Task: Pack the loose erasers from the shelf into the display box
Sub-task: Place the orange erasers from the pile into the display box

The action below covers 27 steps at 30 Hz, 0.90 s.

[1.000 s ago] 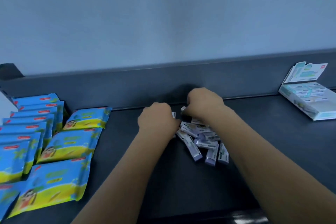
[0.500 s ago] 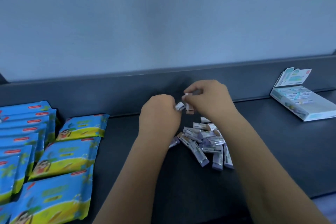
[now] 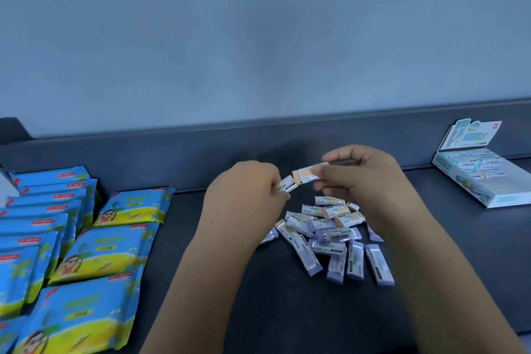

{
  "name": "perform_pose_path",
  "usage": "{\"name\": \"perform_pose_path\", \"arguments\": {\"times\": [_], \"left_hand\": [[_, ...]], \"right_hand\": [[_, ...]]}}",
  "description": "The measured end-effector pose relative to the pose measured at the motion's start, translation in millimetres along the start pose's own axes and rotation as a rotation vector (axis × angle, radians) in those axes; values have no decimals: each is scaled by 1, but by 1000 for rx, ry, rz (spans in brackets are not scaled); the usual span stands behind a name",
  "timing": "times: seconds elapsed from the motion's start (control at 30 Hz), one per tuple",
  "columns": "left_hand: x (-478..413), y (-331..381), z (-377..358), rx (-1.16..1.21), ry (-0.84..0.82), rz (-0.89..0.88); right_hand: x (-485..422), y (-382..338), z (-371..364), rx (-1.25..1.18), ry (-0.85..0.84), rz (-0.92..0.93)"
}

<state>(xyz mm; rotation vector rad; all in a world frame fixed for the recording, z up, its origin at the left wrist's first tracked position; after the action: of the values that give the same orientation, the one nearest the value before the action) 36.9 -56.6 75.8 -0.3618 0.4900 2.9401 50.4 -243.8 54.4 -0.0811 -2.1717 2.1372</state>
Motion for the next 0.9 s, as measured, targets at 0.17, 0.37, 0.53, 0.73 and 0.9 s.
{"name": "perform_pose_path", "arguments": {"times": [0.17,0.37,0.53,0.73,0.9], "left_hand": [[1,23,-2,38,96,-40],[-3,73,2,291,249,-124],[-4,115,-19,309,257,-111],[4,153,-47,355,290,-87],[10,166,-58,302,320,-80]], "right_hand": [[1,0,36,-47,-20,64],[-8,10,98,-46,-20,57],[-12,14,137,-34,-91,46],[-12,21,175,-76,-146,24],[-9,21,196,-40,-114,58]]}}
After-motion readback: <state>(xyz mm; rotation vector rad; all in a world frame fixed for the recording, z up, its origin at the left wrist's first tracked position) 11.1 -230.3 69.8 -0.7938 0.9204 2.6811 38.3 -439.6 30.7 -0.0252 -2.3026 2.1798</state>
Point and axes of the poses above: each hand's wrist, its own x-axis away from the middle knuckle, its own z-axis out of the back of the hand, y = z × x, the point moved 8 cm from there along -x, towards the middle knuckle
